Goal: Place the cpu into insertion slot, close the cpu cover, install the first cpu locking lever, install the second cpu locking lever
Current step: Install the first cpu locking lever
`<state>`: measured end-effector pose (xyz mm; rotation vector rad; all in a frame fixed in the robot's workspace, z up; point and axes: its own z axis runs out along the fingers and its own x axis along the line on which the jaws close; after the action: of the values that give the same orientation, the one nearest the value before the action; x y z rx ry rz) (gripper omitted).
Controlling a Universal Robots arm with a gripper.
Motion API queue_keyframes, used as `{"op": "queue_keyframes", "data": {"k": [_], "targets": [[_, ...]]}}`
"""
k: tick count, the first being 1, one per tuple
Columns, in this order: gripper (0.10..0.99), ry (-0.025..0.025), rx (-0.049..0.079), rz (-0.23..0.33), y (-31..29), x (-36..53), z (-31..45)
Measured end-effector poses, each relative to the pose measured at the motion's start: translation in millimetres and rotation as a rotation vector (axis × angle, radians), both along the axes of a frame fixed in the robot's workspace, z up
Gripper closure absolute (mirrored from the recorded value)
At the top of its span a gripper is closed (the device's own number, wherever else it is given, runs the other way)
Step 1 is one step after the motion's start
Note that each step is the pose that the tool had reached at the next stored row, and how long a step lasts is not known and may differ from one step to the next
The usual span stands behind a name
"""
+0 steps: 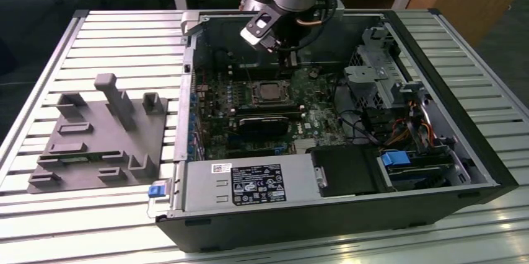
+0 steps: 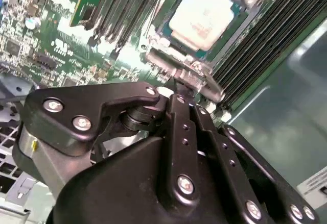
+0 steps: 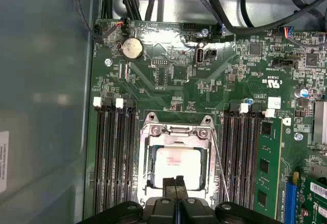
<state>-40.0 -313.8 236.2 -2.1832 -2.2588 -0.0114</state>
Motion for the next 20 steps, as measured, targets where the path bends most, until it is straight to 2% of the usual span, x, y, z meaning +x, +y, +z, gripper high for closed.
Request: {"op": "queue_keyframes", "data": {"k": [2,12,20], "targets": [[0.969,-0.0001,0.0,0.0,0.0,6.5,0.0],[0.969,0.0,0.0,0.0,0.0,6.8,2.0],[0.969,-0.0001,0.0,0.0,0.0,6.8,8.4]]}}
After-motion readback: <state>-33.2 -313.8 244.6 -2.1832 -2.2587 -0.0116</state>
